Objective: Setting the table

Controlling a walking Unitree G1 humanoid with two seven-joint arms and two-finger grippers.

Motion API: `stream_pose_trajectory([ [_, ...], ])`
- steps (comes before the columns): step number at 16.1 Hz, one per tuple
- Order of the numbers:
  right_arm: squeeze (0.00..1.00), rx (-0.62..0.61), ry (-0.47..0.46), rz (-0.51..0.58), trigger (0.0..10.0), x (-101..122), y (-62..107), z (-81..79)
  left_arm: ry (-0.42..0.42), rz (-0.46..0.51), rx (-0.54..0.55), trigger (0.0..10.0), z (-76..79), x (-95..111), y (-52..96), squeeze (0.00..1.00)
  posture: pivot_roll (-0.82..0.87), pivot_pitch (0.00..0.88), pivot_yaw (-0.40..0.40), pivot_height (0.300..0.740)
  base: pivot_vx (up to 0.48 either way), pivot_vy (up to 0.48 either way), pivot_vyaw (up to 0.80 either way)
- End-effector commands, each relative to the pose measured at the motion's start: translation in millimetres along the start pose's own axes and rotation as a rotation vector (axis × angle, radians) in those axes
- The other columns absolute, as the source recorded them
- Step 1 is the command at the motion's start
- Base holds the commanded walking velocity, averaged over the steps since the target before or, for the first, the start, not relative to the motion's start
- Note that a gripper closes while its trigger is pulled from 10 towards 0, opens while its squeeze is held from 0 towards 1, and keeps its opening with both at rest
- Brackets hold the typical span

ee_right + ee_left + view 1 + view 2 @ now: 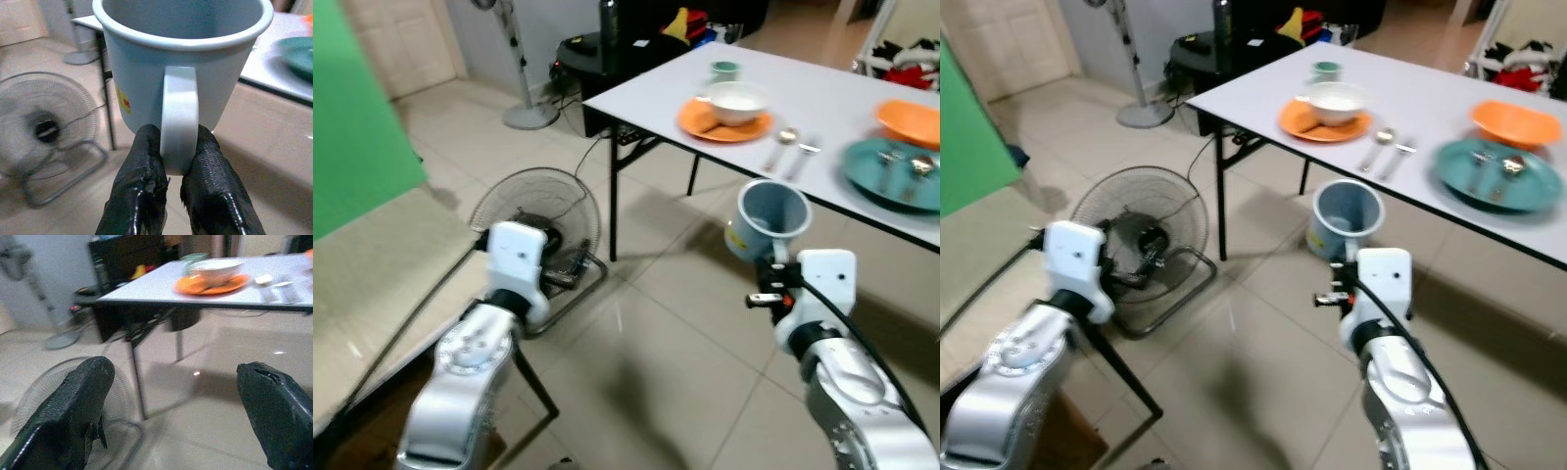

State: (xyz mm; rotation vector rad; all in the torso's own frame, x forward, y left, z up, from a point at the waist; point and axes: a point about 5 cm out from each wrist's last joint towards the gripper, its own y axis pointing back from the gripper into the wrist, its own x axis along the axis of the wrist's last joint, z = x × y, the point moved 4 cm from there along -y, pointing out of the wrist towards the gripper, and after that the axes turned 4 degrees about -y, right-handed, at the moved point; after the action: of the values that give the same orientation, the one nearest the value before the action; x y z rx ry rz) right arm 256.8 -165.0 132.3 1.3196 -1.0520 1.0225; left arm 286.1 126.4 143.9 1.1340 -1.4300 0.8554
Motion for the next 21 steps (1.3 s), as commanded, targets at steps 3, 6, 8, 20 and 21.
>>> stream_pose_trajectory([
  [3, 0.00, 0.006, -0.019, 0.026, 10.0, 6.9, 1.3, -4.4, 0.011, 0.021, 0.029, 10.0, -9.3, 5.9, -2.0, 0.17, 0.04, 0.000, 0.069, 0.740, 0.000, -0.265, 0.00],
  [6, 0.00, 0.005, -0.020, 0.028, 10.0, 7.5, 0.5, -5.0, 0.009, 0.019, 0.028, 10.0, -10.4, 5.7, -4.0, 0.13, 0.04, 0.000, 0.072, 0.740, 0.000, 0.000, -0.27],
  [8, 0.00, 0.003, -0.022, 0.029, 10.0, 8.0, 0.4, -5.4, 0.003, 0.020, 0.021, 10.0, -10.8, 5.6, -4.8, 0.13, 0.04, 0.000, 0.074, 0.740, 0.000, 0.000, -0.80],
  [20, 0.00, -0.015, -0.015, 0.046, 10.0, 13.3, -1.1, -2.6, 0.019, 0.037, 0.001, 10.0, -11.9, 9.0, -7.7, 0.15, 0.03, 0.000, 0.075, 0.740, 0.242, 0.000, -0.80],
  [21, 0.00, -0.011, -0.016, 0.054, 10.0, 15.7, -2.6, -2.7, 0.021, 0.038, 0.003, 10.0, -12.9, 9.0, -7.7, 0.15, 0.04, 0.000, 0.073, 0.740, 0.319, 0.000, -0.43],
])
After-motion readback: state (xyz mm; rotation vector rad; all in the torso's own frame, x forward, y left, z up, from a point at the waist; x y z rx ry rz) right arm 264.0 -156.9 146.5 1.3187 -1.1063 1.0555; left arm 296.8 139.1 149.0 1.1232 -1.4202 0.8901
